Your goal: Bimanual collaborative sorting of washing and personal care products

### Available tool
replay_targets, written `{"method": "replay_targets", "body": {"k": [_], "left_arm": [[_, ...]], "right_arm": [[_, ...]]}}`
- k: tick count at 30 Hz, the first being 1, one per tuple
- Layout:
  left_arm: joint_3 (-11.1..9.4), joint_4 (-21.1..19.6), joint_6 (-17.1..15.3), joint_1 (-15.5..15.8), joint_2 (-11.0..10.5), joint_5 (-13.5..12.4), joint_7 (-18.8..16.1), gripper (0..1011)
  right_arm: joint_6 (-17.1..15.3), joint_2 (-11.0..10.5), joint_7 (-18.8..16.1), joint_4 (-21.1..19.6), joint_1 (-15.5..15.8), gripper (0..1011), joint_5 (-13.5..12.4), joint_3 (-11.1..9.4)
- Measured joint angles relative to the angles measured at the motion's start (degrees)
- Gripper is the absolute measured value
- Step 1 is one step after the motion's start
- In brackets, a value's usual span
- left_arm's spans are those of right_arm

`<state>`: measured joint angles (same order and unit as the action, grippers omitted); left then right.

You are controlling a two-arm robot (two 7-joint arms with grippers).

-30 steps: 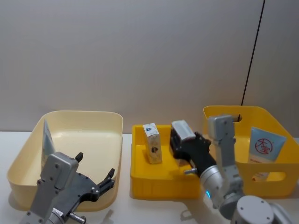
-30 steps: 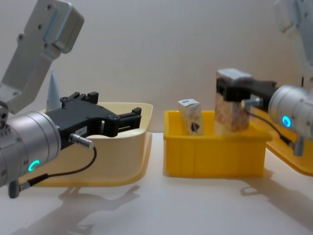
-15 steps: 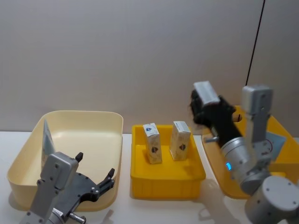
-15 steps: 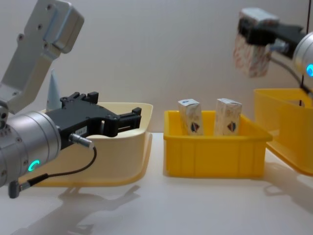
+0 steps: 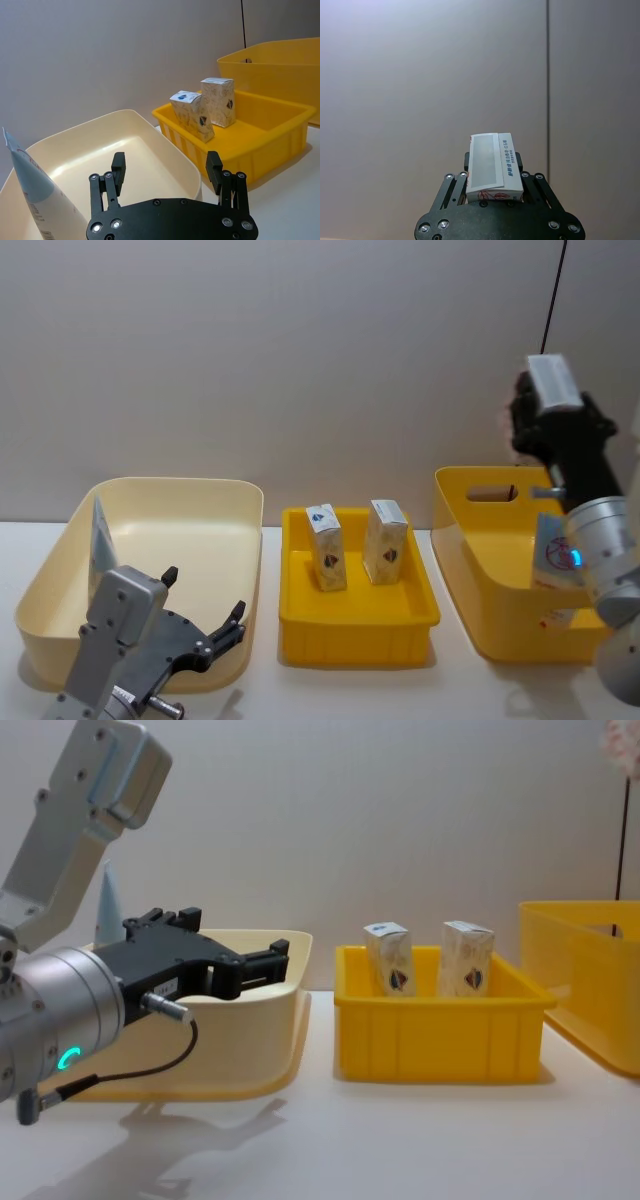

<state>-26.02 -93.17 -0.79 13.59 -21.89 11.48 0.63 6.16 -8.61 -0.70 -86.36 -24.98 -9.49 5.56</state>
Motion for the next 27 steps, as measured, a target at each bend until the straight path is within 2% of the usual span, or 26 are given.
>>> {"method": "replay_targets", "body": {"k": [15, 22, 27], "left_arm": [[0.0, 0.0, 0.0, 0.0, 0.0, 0.0, 0.0, 1003], [0.0, 0.0, 0.0, 0.0, 0.0, 0.0, 0.0, 1003], [0.0, 0.0, 0.0, 0.0, 0.0, 0.0, 0.0, 1003]], "right_arm": [[-1.44, -1.25, 6.48, -4.56, 3.85, 401, 3.82, -5.98], [-3.85, -1.91, 8.71, -5.92, 6.17, 401, 5.61, -8.32], [-6.06, -2.39, 9.05, -6.66, 7.5, 399, 6.27, -9.23]]}}
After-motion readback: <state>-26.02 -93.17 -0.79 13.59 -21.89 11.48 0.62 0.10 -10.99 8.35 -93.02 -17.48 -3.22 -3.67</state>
